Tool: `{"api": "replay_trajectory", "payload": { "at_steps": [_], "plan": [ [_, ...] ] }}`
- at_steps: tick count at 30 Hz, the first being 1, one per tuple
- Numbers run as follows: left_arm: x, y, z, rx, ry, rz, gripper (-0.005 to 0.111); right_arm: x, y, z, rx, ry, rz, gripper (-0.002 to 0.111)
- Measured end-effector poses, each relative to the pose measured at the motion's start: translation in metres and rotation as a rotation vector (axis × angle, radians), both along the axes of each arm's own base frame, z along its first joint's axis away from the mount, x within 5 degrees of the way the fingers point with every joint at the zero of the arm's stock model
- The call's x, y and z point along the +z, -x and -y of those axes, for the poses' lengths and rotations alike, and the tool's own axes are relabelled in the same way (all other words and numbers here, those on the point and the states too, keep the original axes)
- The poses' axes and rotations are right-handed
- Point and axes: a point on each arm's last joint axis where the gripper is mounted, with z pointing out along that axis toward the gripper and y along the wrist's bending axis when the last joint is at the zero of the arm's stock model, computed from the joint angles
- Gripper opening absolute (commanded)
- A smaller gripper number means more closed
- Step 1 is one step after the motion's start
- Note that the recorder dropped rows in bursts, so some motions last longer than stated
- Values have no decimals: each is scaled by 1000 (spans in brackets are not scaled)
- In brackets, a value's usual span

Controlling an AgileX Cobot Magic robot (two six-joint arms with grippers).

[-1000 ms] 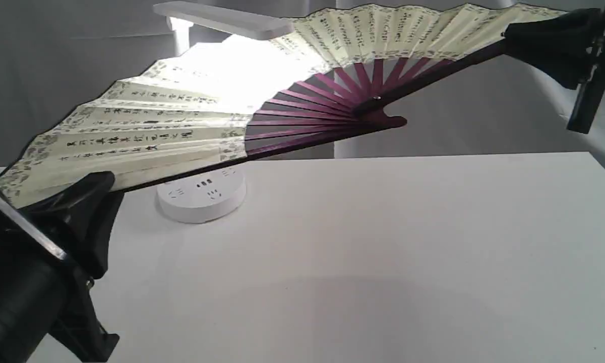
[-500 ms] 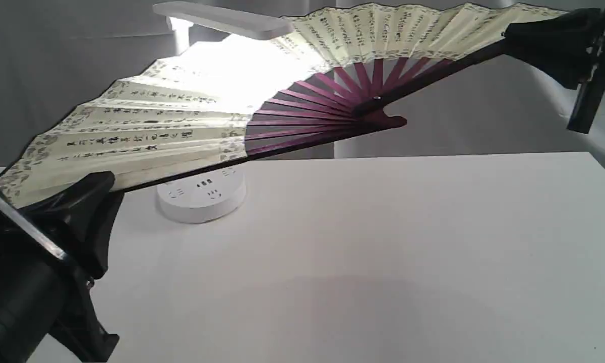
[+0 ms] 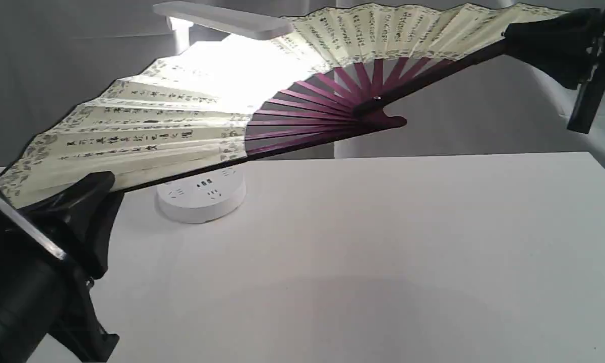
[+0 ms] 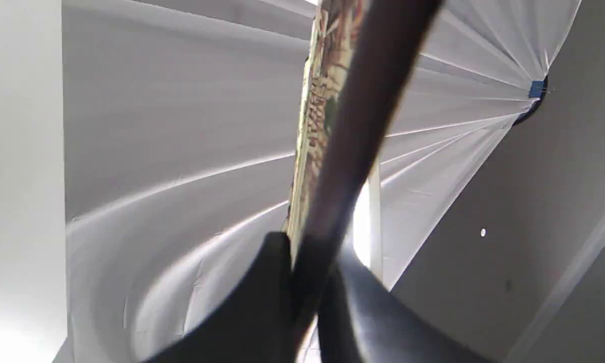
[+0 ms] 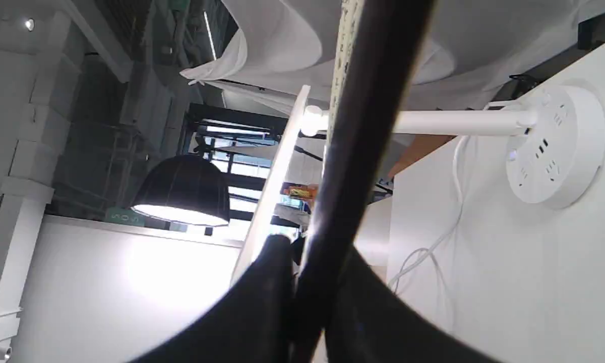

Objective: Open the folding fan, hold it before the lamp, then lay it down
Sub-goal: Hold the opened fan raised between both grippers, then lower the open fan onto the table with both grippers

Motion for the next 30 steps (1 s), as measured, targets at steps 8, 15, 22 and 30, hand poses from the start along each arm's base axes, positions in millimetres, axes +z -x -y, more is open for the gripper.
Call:
{"api": "replay_trajectory", "payload": {
  "at_steps": [8,15,22,30],
  "plan": [
    [0,0,0,0,0,0,0,0,0,0,0,0,0,0],
    [-1,0,-1,9,4,-12,0,-1,0,0,5,11,-4,0],
    [-12,0,2,-8,-13,-98,0,-8,1,0,12,88,-36,0],
    [-33,-7,13,10,-118,-125,0,-17,1,3,-2,182,-75,0]
  ]
}}
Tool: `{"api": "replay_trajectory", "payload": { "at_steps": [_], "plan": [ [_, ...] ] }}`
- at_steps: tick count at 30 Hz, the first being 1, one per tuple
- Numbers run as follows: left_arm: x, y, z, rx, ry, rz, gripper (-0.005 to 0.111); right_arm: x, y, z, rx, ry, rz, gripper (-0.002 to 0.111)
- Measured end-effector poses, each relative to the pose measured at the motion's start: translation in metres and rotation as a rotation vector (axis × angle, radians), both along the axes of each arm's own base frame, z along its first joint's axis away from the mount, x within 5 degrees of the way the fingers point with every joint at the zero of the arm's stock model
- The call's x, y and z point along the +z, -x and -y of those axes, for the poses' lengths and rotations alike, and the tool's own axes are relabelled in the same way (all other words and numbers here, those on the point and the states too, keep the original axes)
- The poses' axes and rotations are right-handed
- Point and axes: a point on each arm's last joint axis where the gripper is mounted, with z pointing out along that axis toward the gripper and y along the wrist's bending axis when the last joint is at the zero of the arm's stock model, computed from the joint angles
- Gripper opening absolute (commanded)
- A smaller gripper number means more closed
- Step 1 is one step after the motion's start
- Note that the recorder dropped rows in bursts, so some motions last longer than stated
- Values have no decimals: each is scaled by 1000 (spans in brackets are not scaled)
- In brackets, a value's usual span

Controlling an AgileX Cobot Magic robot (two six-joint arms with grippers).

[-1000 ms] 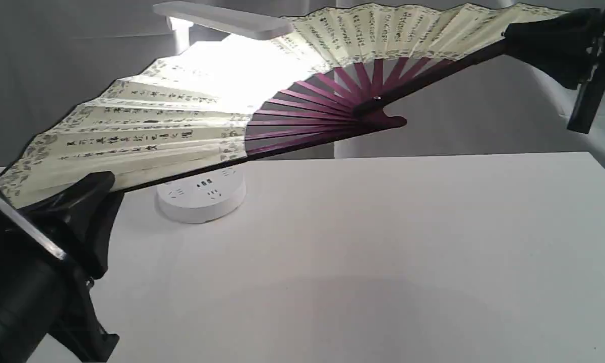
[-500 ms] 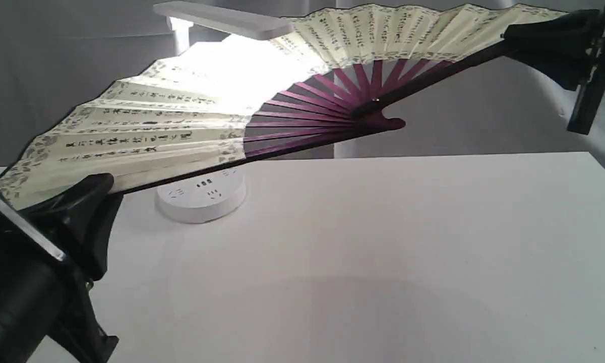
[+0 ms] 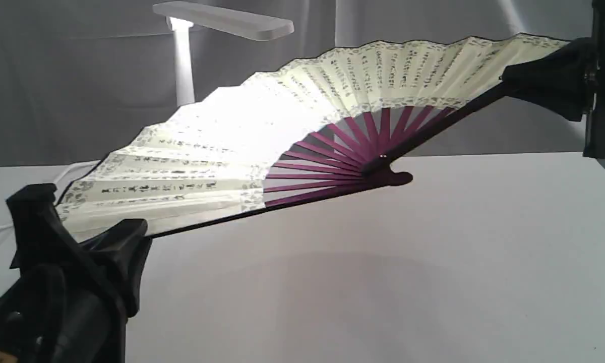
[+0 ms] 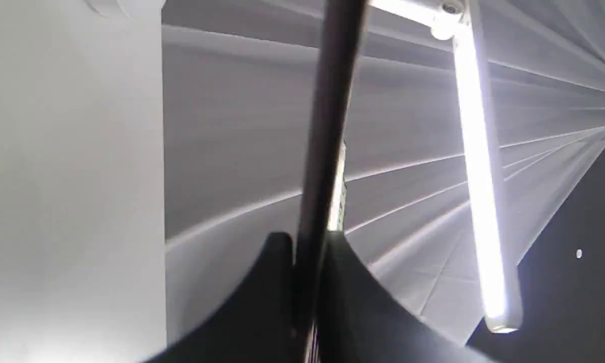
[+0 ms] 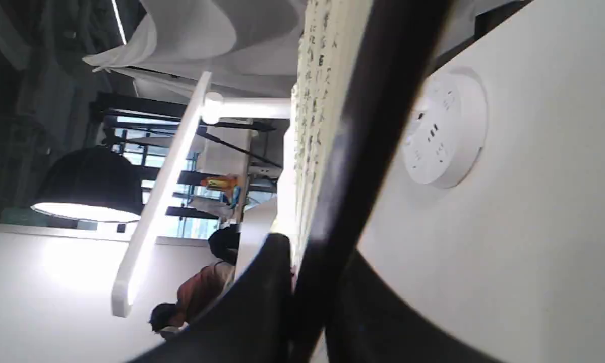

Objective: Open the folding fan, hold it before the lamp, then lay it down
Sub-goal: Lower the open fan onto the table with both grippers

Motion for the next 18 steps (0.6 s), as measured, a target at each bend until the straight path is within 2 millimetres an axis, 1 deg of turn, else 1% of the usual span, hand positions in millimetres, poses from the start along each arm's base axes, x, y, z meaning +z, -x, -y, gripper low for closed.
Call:
{"api": "replay_trajectory", "payload": {
  "at_steps": [9,14,18],
  "plan": [
    [-25,-6,13,-34,-102,-14,0,-15,0,7,-51,112,-69,0],
    [-38,-9,20,-58,-123,-20,0,-32,6,17,-102,116,-132,0],
    [-49,-11,28,-87,-134,-32,0,-48,16,29,-146,116,-191,0]
  ]
}}
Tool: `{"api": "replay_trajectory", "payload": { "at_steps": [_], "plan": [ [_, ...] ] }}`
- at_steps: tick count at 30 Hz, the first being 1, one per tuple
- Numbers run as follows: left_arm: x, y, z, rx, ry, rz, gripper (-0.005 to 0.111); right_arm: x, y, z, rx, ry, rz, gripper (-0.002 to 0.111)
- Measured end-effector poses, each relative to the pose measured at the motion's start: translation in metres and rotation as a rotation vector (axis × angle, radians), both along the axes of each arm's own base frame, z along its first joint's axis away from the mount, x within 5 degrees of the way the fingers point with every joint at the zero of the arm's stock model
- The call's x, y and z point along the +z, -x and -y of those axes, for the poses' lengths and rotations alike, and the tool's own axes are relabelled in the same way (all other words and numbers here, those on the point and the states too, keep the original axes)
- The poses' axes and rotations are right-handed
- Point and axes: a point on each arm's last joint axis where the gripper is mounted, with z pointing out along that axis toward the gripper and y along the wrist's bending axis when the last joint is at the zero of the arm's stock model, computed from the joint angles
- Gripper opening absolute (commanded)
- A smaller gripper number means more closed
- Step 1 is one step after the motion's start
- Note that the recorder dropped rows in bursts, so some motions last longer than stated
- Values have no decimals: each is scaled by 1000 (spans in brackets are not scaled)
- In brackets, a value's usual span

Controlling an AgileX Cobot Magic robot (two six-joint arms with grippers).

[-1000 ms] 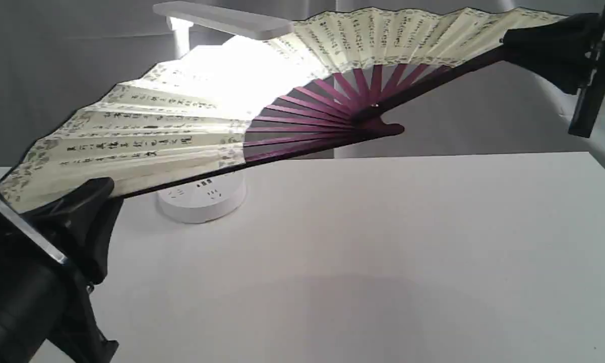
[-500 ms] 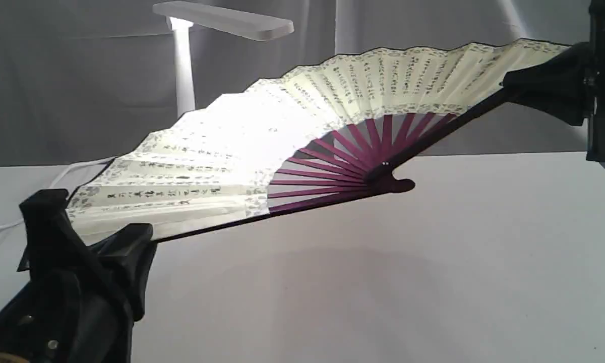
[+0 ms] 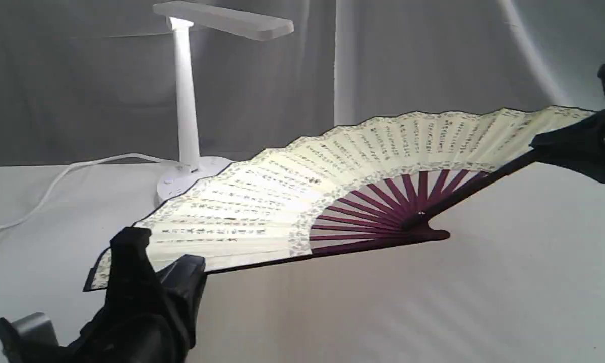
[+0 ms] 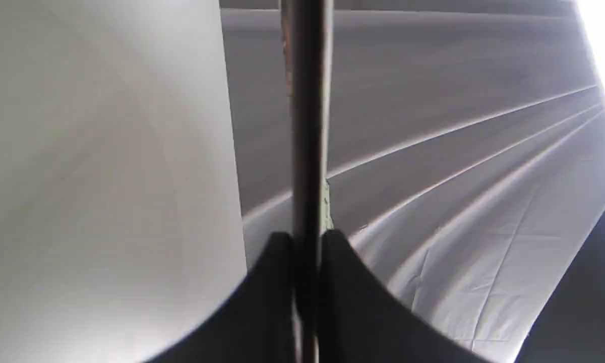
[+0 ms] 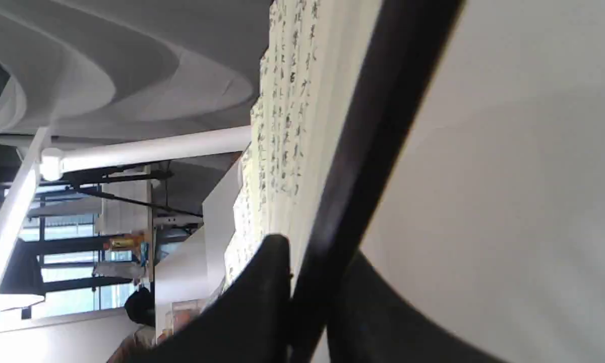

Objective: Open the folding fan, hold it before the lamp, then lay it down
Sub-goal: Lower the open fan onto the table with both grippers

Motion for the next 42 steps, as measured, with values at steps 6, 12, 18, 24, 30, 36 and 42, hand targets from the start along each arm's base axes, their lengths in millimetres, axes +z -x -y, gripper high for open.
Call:
{"api": "replay_trajectory", "payload": {
  "at_steps": [6,12,18,24,30,36,42],
  "plan": [
    [-12,-10,19,-6,-16,-14,0,-17,11,18,-78,12,-48,0],
    [-27,-19,32,0,-40,-31,0,-29,14,24,-133,66,-81,0],
    [-45,-27,47,12,-14,-54,0,-45,12,31,-178,93,-119,0],
    [-59,-30,51,19,-24,-76,0,-79,6,36,-179,76,-179,0],
    [-71,-36,51,29,-51,-90,0,-99,1,38,-188,47,-178,0],
    [-82,-58,49,2,-56,-73,0,-115,-2,40,-223,36,-209,0],
    [-86,-74,51,-22,-61,-71,0,-119,-3,43,-261,44,-219,0]
  ]
}}
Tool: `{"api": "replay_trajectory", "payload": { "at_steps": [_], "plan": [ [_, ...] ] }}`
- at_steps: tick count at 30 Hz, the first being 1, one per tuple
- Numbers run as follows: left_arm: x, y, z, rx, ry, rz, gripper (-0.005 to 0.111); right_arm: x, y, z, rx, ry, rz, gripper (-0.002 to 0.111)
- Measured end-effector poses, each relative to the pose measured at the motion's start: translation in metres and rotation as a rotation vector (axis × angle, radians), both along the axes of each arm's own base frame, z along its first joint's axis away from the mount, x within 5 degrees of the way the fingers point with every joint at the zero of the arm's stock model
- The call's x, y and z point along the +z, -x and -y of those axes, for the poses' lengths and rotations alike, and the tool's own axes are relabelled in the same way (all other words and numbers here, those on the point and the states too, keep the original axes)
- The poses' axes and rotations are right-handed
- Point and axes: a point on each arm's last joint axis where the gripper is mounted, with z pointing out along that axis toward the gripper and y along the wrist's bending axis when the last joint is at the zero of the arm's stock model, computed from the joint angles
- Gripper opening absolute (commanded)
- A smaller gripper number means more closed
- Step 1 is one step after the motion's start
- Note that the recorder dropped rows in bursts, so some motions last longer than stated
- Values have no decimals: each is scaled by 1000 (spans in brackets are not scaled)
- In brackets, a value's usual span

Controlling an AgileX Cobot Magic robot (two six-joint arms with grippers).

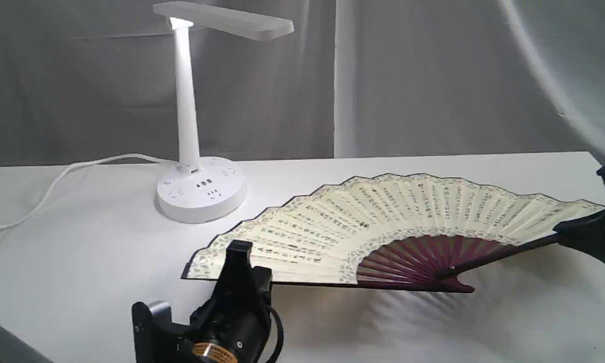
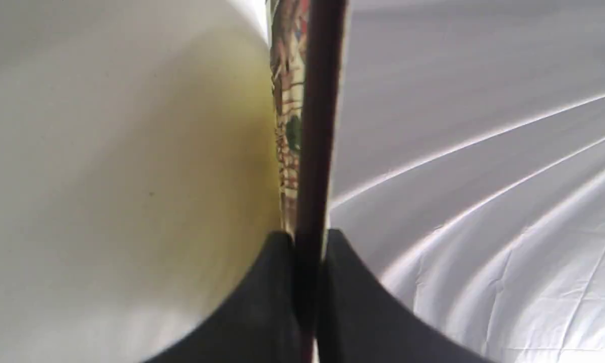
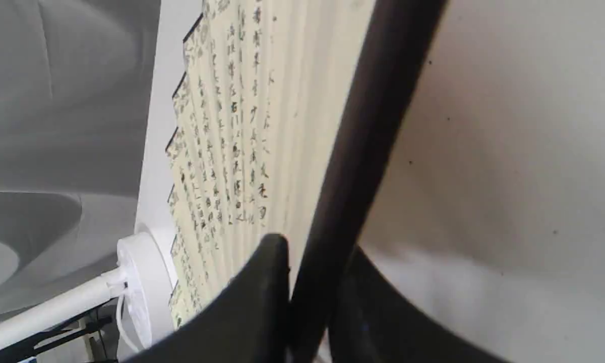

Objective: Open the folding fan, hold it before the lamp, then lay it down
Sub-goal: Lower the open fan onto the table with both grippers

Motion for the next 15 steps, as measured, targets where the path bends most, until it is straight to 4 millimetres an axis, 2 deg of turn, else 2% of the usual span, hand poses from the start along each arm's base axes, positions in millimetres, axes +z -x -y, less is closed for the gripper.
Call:
{"api": "replay_trajectory", "payload": {
  "at_steps": [15],
  "plan": [
    [-9,3,-1,-18,14,-87,1,-1,3,-2,54,16,-13,0]
  ]
}}
